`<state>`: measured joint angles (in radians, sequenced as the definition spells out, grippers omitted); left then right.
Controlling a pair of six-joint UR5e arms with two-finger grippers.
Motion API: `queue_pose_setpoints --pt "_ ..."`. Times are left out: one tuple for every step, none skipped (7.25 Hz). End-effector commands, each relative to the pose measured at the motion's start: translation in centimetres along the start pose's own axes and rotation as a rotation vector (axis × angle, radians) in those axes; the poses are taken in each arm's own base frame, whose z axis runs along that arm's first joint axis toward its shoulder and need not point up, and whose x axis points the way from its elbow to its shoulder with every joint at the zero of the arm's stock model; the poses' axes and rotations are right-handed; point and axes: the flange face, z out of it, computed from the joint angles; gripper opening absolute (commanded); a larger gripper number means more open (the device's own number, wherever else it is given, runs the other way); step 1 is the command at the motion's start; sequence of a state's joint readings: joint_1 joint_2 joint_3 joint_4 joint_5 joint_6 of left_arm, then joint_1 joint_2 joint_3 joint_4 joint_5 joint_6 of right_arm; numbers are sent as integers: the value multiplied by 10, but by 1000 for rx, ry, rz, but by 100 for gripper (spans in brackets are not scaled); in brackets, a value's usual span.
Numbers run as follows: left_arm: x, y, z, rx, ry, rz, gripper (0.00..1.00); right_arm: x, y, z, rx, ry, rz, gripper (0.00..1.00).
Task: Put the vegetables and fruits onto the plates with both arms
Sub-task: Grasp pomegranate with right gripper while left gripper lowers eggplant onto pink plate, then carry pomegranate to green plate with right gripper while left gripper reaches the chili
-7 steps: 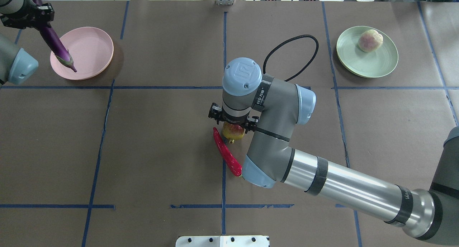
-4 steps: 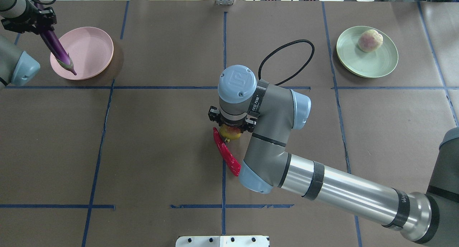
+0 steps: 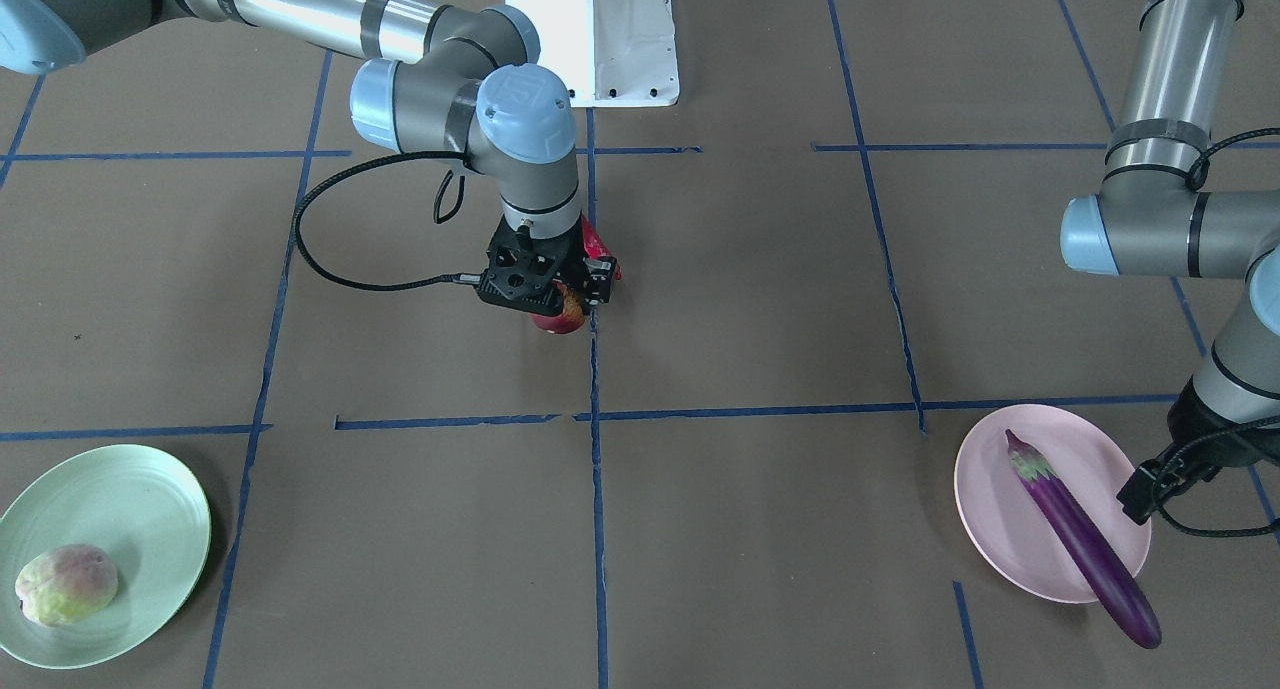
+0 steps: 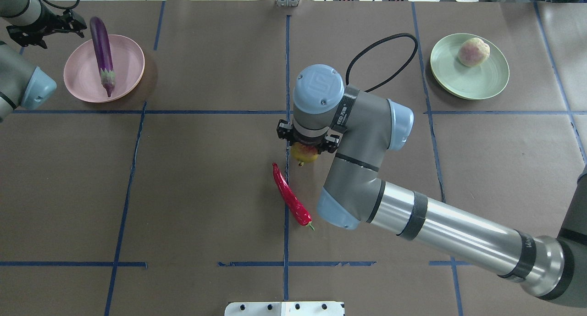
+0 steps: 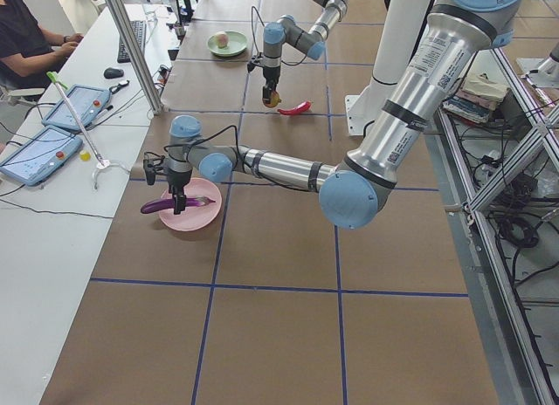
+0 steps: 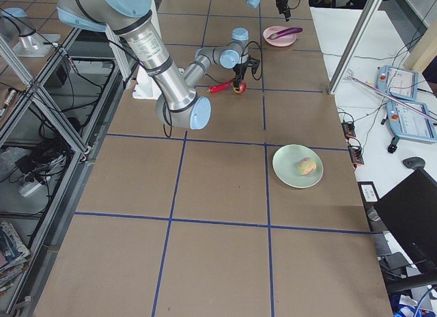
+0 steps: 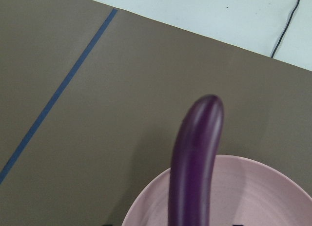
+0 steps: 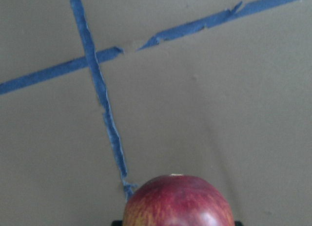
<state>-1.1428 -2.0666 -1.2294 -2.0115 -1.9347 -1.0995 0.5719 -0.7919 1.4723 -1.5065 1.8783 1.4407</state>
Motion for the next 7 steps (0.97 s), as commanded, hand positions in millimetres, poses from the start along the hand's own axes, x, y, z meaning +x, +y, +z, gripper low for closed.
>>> queue_pose_setpoints --pt "19 16 -26 -126 126 21 100 81 -108 -24 81 42 -124 0" --pt "32 29 -45 -156 173 -43 100 130 -164 -37 106 80 -181 0" --pt "44 39 -55 -162 192 -95 100 190 -214 -42 116 141 -229 0" --pt "54 50 -57 -174 200 -111 100 236 -246 -29 97 206 -275 0" --pt "93 101 -57 -226 218 -152 100 263 -264 -31 96 233 -284 0" --pt "136 162 -56 -258 222 -188 100 291 -276 -22 91 267 -254 1" --pt "164 206 -63 -276 240 -170 100 322 -295 -11 87 285 -281 1"
